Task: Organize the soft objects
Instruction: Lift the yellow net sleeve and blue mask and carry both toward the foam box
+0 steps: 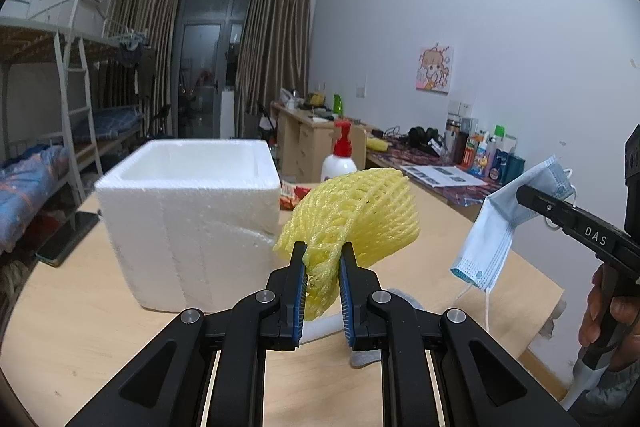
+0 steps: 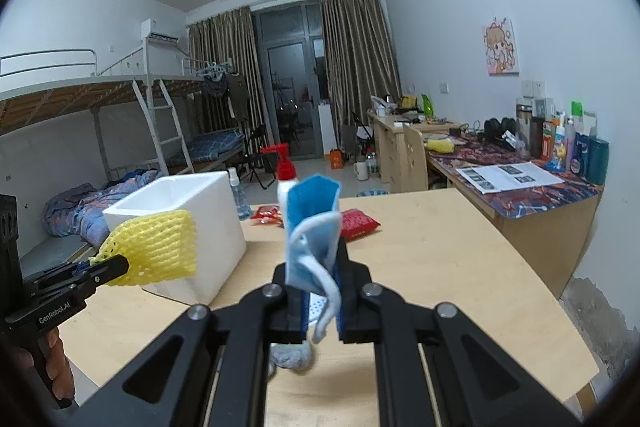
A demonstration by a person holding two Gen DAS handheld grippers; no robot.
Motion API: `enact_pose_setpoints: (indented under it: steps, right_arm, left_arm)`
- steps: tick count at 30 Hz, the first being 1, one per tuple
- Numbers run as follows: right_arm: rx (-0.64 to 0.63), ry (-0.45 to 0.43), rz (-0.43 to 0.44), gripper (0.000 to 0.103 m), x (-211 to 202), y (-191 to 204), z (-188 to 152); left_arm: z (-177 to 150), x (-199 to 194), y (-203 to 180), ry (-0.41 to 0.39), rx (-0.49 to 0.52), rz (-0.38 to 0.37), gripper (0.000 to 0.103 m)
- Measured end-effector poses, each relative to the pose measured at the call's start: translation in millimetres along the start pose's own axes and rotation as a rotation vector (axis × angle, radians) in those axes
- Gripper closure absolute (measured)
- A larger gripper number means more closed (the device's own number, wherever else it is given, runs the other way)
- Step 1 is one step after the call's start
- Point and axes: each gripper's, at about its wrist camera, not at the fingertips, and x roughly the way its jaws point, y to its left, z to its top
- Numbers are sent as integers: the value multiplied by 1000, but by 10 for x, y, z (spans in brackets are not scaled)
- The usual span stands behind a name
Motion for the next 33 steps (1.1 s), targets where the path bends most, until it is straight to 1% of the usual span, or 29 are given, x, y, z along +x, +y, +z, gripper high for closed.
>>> enact_pose_setpoints:
  steps: [5, 11, 16, 20, 26, 33]
  right_arm:
    - [-15, -37, 9, 90, -165, 83, 49]
    - [-35, -74, 22, 90, -332, 176, 79]
    - [-37, -100, 39, 90, -447, 215, 64]
    - [-42, -115, 54, 90, -524, 260, 47]
    - [-56, -133, 67, 90, -656, 330, 21]
    - [-67, -133, 87, 90, -694, 403, -35]
  left_arm:
    - [48, -249, -15, -42, 13, 9, 87]
    - [66, -480, -37, -73, 27, 25, 87]
    - [91, -692, -70, -111, 46, 68, 87]
    - [90, -892, -96, -142, 59, 69, 87]
    - [97, -1077, -149, -170, 64, 78, 87]
    - [81, -1183, -139, -172, 58, 98, 87]
